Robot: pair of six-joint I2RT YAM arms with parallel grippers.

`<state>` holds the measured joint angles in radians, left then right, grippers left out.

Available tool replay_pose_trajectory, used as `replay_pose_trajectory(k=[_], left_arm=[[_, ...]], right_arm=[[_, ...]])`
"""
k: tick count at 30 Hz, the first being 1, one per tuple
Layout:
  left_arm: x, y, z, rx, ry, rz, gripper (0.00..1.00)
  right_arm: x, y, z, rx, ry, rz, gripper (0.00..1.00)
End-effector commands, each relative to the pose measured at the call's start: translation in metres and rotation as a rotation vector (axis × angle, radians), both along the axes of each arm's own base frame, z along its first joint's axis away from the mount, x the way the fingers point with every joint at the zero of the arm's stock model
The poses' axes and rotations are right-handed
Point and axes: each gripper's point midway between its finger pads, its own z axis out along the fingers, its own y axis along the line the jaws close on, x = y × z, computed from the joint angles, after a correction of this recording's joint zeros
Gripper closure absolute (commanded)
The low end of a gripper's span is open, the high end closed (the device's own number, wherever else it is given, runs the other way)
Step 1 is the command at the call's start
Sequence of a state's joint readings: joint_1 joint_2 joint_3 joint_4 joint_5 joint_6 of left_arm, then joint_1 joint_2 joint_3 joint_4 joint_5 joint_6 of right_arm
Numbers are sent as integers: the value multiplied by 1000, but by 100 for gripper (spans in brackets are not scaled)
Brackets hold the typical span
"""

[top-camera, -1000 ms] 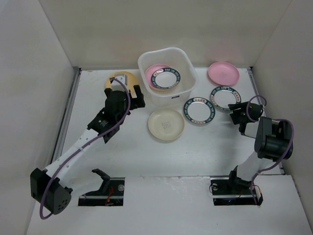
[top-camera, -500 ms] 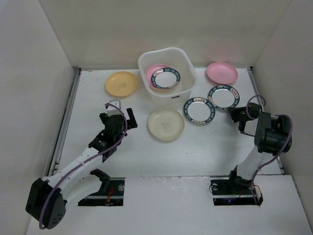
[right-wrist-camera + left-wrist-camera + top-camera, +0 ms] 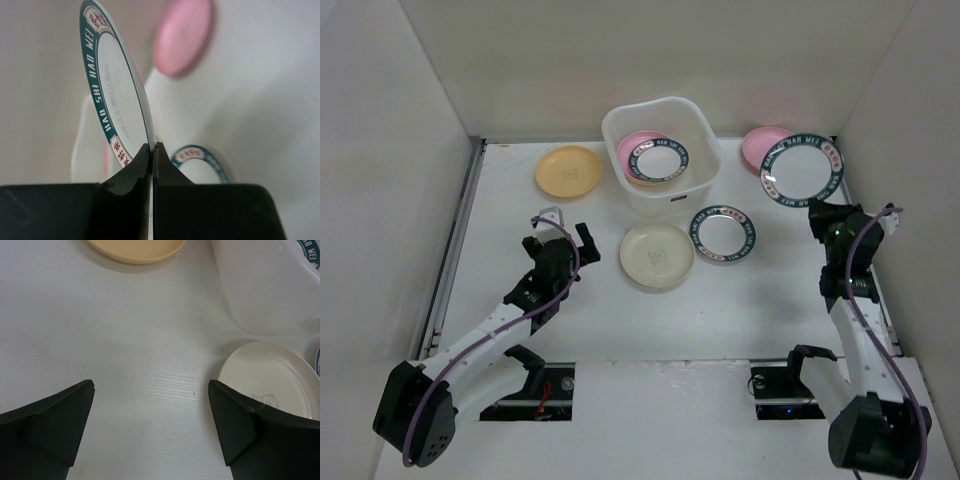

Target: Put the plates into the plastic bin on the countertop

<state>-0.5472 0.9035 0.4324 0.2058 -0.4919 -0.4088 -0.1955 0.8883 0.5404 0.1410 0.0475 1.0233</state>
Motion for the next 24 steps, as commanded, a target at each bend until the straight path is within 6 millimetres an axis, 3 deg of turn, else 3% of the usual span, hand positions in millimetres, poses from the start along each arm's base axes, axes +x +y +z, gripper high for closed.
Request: replay_pose_trajectory(k=[1,3,5,10,16,20,24], left_arm=[[3,6,13,-50,-63,40,0],[3,9,13,-58,-65,50,0],[2,11,14,-63,-65,58,0],[1,15,15,-77,-73,70,0],[-1,24,16,-94,-77,96,0],[-1,25,15,-110,-76,96,0],[0,27,13,-124,-71,102,0]], right_arm=[[-10,2,82,-84,-113,-28,100],[1,24,107,-75,-145,58,100],[21,53,120,-62,-157,153,100],[81,125,125,-114,-111,345,100],[147,191,112,-237,-17,511,100],[181,213,99,-299,24,556,100],[205,229,66,-351,119,592,100]])
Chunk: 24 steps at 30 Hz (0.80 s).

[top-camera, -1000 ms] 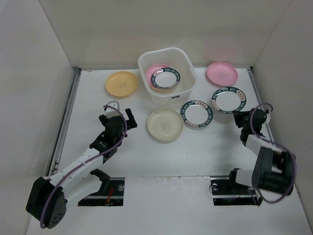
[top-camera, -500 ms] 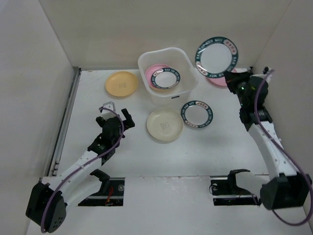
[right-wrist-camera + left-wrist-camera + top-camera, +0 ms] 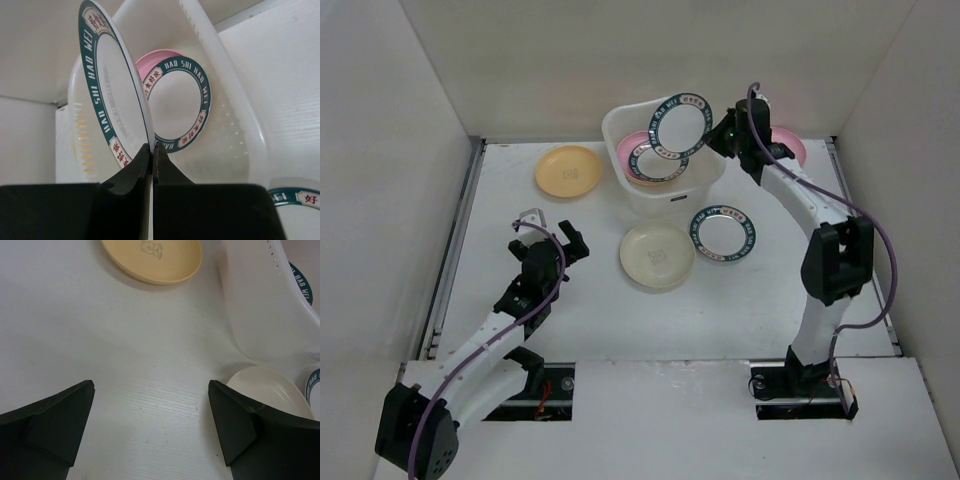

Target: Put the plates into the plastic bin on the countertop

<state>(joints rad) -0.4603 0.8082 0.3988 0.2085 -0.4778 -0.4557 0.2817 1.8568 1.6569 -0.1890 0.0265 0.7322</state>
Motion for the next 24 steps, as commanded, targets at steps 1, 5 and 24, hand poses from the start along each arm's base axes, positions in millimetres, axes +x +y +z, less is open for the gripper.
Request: replay_pose_trajectory(k=[1,5,24], left_arm=[[0,2,1,-47,-15,16,0],[0,3,-1,-55,-11,16,0],[16,27,7,-113,-16,116,0]], right_arm=[[17,11,20,-62,-49,34,100],[27,24,-20,-100,23,61,98],[21,47,-59,-312,79,129,47]])
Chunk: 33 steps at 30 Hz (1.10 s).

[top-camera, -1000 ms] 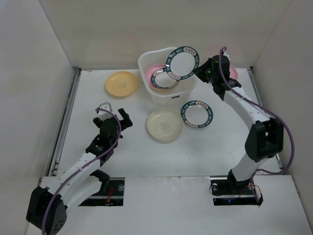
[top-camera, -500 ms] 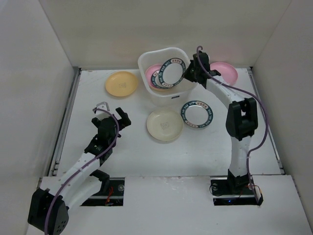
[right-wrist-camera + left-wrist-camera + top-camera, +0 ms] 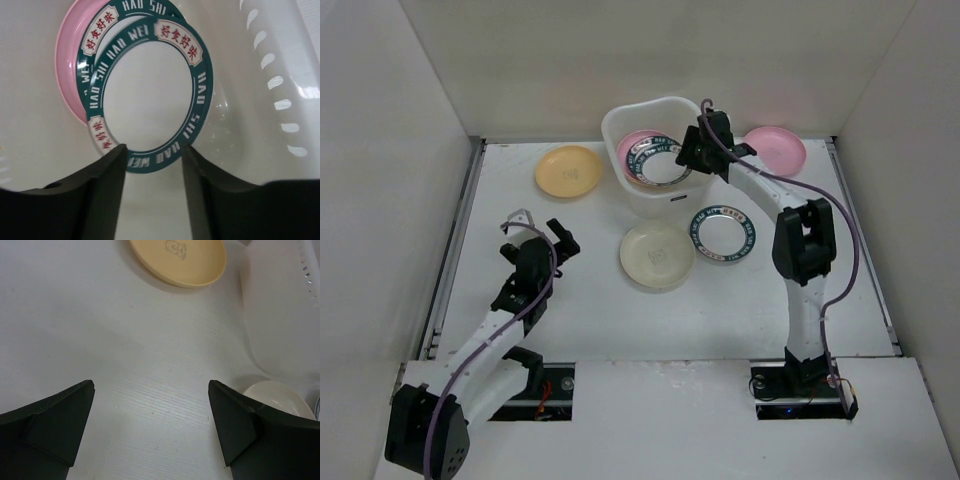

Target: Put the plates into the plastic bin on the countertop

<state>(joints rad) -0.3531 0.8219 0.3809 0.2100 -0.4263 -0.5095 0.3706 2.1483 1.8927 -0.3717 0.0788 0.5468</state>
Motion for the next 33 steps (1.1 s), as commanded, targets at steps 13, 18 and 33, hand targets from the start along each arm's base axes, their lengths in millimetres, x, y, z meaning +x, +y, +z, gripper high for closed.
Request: replay_pose_trajectory(k=[13,18,33], left_arm=[[118,14,27,-346,-23,81,7],[166,25,5,-488,16,110,16],[251,34,-45,-558,121,199,41]], right_arm=[[-74,-17,130,-114,-329,42,19],[-124,-33,134,-91,-384,54,18],[-175,-60,131,-13,-446,31,17]])
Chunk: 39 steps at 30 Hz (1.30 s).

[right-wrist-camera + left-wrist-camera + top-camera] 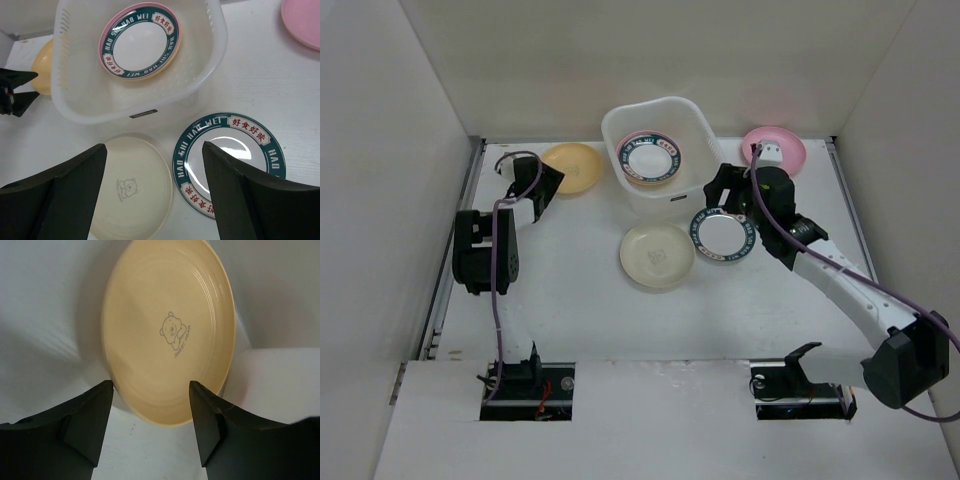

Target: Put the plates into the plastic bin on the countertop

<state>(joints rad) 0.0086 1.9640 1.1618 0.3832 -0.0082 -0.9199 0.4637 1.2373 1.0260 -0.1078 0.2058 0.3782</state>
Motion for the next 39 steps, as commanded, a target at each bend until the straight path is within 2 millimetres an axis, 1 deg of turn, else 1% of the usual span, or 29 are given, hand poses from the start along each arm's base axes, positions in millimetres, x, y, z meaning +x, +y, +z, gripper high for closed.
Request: replay_pose_trajectory(k=[1,4,8,11,13,16,19,20,21,22,23,26,28,29,30,32,33,35,36,38,39], left_arm=[[19,9,18,-29,-25,56,43],[21,10,4,-22,23,57,50],[16,14,-9,-8,63,68,54],[15,16,-24,-7,98,72,56],[16,18,-31,-7,114,75,56],[22,20,-39,-10,123,76,62],[25,24,-45,-3,148,83,76],[25,26,-48,-1,163,82,85],[24,26,-48,1,167,80,90],[22,28,-45,3,160,79,93],[19,31,-43,8,157,82,94],[8,42,-15,42,99,99,96],[-1,49,20,86,35,108,96],[-5,52,40,111,0,109,96],[-8,52,56,130,-26,106,96],[-15,50,101,172,-106,92,96],[-18,47,118,182,-137,83,96],[-25,30,166,206,-227,47,95],[-27,23,184,216,-261,26,95],[-31,-1,225,244,-328,-36,95],[-33,-13,242,258,-354,-68,94]], right_arm=[[4,-1,29,69,-98,-9,17],[5,-1,26,75,-94,-12,17],[4,-5,26,88,-98,-24,17],[3,-9,27,98,-105,-33,17],[1,-10,25,103,-106,-36,17],[-1,-11,20,100,-99,-36,17],[-1,-14,18,98,-96,-44,17],[-2,-16,18,102,-97,-48,17],[-3,-18,18,105,-98,-53,17],[-3,-19,19,107,-99,-55,18],[-3,-20,20,111,-102,-59,18],[-5,-23,21,126,-104,-68,18],[-7,-26,22,137,-107,-78,18],[-8,-27,22,144,-106,-84,18],[-10,-29,21,151,-106,-90,18],[-12,-32,18,158,-101,-104,18],[-13,-36,15,158,-98,-117,18],[-14,-48,6,162,-86,-164,18],[-14,-55,1,165,-80,-185,18],[-15,-69,-8,179,-63,-222,18],[-16,-75,-13,184,-57,-239,18]])
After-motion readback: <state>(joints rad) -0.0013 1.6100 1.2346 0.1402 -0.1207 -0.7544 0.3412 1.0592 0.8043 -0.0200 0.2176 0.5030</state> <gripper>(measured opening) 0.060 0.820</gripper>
